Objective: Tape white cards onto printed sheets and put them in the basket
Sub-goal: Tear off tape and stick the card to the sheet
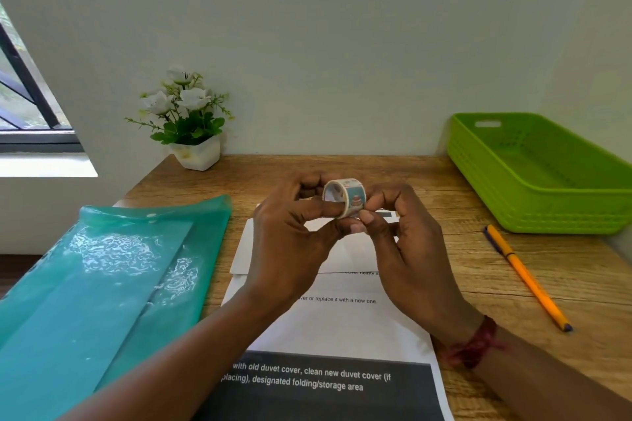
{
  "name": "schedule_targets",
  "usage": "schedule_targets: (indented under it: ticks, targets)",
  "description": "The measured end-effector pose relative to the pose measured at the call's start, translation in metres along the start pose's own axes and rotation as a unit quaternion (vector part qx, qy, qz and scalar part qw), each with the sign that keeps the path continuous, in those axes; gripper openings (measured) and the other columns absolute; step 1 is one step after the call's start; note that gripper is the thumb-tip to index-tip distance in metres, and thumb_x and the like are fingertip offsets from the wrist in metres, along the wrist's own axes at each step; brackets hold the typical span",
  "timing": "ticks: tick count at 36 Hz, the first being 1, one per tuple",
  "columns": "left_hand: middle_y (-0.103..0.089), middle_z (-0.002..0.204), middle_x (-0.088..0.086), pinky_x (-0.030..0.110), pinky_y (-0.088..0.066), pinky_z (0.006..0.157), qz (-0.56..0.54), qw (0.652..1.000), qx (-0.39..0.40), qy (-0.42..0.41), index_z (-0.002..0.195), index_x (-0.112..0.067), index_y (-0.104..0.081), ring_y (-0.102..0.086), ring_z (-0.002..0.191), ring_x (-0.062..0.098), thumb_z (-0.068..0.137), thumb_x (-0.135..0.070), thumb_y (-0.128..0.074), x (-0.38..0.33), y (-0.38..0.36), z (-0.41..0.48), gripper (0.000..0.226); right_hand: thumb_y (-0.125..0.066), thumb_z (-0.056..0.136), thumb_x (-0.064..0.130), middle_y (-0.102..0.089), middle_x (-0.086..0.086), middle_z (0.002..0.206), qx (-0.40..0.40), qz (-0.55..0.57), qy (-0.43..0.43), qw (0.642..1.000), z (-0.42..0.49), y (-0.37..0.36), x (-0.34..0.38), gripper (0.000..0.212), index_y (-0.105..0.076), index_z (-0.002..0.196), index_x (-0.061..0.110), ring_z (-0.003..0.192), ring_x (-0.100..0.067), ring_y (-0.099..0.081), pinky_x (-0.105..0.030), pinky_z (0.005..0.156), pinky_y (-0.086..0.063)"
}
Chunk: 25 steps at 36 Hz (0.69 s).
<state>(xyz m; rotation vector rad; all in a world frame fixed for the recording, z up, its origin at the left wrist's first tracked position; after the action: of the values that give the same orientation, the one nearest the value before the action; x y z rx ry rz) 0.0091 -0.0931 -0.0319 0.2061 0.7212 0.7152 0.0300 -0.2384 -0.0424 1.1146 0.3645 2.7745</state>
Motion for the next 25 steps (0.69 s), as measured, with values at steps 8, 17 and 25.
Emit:
schedule_targets:
  ticks: [8, 17, 25]
  targets:
    - [-0.057, 0.109, -0.024, 0.001, -0.044, 0.079, -0.008, 1.000, 0.004, 0.000, 0.098, -0.029, -0.075, -0.053, 0.102, -0.017, 0.072, -0.051, -0.065, 0.000, -0.001, 0.001, 0.035, -0.056, 0.093, 0.020, -0.062, 0.011, 0.102, -0.019, -0.001, -0.006, 1.000, 0.000, 0.002, 0.001, 0.008, -0.053, 0.100, 0.021, 0.097, -0.003, -0.060, -0.008, 0.069, -0.044]
    - [-0.059, 0.106, -0.030, 0.034, -0.058, 0.082, -0.031, 0.999, -0.003, 0.038, 0.097, -0.038, -0.072, -0.062, 0.102, 0.002, 0.069, -0.055, -0.067, 0.002, -0.002, 0.000, 0.033, -0.063, 0.091, 0.022, -0.065, 0.005, 0.098, -0.057, -0.018, 0.015, 0.998, 0.002, 0.009, 0.003, 0.007, -0.062, 0.097, 0.018, 0.095, -0.011, -0.063, -0.022, 0.067, -0.052]
    - [-0.063, 0.102, -0.026, 0.031, -0.056, 0.082, -0.028, 0.999, -0.021, 0.035, 0.094, -0.035, -0.074, -0.062, 0.099, -0.001, 0.068, -0.054, -0.069, -0.002, 0.000, -0.001, 0.032, -0.063, 0.091, 0.023, -0.064, 0.003, 0.099, -0.074, -0.033, 0.029, 0.996, 0.002, 0.010, 0.006, 0.007, -0.061, 0.097, 0.019, 0.096, -0.010, -0.062, -0.021, 0.065, -0.051]
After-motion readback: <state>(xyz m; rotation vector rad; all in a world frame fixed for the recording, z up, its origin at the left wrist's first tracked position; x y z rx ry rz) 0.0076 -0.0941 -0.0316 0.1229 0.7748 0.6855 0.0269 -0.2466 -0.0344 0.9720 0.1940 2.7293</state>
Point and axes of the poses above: each hand's wrist, its own z-axis towards the middle knuckle, its own y-axis out of the back of the hand, x = y × z, the point moved 4 cm from there along z, towards the middle knuckle
